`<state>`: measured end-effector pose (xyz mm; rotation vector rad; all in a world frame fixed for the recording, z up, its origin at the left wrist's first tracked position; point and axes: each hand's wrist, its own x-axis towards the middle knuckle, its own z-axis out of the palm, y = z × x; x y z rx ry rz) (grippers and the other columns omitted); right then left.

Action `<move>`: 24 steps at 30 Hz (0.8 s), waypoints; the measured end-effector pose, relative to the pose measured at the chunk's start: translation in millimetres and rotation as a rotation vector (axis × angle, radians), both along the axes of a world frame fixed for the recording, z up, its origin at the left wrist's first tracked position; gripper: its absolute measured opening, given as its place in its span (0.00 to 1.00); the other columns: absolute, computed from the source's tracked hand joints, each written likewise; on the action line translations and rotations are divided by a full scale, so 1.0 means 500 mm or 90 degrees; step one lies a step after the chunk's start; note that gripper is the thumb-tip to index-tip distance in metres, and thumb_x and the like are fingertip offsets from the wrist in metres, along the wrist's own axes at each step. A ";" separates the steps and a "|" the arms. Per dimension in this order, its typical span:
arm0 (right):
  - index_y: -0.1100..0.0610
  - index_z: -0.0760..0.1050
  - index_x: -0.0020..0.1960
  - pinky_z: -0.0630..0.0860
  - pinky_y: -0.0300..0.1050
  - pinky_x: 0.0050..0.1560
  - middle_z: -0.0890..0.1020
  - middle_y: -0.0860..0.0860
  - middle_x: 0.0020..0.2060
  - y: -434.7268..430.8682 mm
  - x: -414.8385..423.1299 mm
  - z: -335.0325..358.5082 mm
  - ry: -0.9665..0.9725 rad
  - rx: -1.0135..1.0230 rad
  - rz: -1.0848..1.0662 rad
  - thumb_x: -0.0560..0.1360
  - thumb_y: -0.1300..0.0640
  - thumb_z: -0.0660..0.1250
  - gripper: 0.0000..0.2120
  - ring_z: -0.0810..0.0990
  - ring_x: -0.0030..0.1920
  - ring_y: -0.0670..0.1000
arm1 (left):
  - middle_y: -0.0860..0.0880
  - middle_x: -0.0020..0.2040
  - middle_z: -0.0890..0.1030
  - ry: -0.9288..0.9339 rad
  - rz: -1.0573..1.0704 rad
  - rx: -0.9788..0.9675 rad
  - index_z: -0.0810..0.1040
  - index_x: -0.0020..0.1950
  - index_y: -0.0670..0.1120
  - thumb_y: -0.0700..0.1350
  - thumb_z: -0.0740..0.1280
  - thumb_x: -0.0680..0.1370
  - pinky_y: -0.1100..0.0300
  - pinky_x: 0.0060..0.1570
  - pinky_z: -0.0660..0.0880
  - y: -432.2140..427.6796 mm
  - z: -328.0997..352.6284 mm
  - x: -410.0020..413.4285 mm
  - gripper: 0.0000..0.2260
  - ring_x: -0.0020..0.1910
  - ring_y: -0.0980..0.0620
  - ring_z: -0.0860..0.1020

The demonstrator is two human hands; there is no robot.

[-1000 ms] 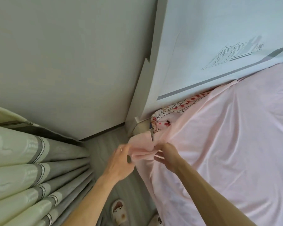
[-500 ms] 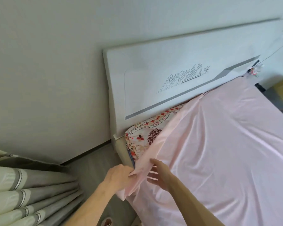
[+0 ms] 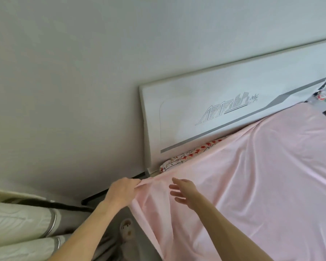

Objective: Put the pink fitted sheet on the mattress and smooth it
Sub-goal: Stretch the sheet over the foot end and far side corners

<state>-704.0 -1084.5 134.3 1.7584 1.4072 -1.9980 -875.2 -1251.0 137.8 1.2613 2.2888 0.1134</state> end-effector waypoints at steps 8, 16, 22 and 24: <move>0.54 0.75 0.56 0.78 0.44 0.42 0.84 0.51 0.50 0.007 -0.143 -0.120 -0.082 0.078 0.066 0.80 0.47 0.64 0.11 0.84 0.43 0.51 | 0.51 0.47 0.81 0.129 0.165 -0.113 0.73 0.62 0.53 0.46 0.52 0.83 0.57 0.38 0.74 -0.045 -0.181 -0.277 0.14 0.44 0.50 0.80; 0.50 0.74 0.60 0.73 0.42 0.52 0.81 0.45 0.51 0.023 -0.196 -0.269 -0.205 0.283 0.215 0.78 0.50 0.65 0.11 0.80 0.52 0.48 | 0.45 0.63 0.77 0.080 0.263 -0.260 0.68 0.70 0.48 0.43 0.57 0.79 0.50 0.58 0.73 -0.026 -0.423 -0.365 0.18 0.62 0.44 0.76; 0.48 0.78 0.57 0.76 0.36 0.49 0.82 0.39 0.47 0.000 -0.163 -0.314 -0.167 0.370 0.187 0.78 0.54 0.66 0.08 0.80 0.48 0.38 | 0.45 0.71 0.70 -0.144 0.235 -0.170 0.61 0.76 0.50 0.49 0.62 0.79 0.49 0.64 0.71 0.066 -0.499 -0.276 0.26 0.69 0.45 0.69; 0.47 0.78 0.54 0.77 0.38 0.49 0.83 0.39 0.46 -0.002 -0.158 -0.318 -0.155 0.396 0.165 0.78 0.55 0.66 0.06 0.80 0.47 0.38 | 0.48 0.74 0.66 -0.274 0.236 -0.061 0.59 0.77 0.53 0.50 0.64 0.77 0.50 0.67 0.69 0.102 -0.501 -0.237 0.29 0.72 0.47 0.66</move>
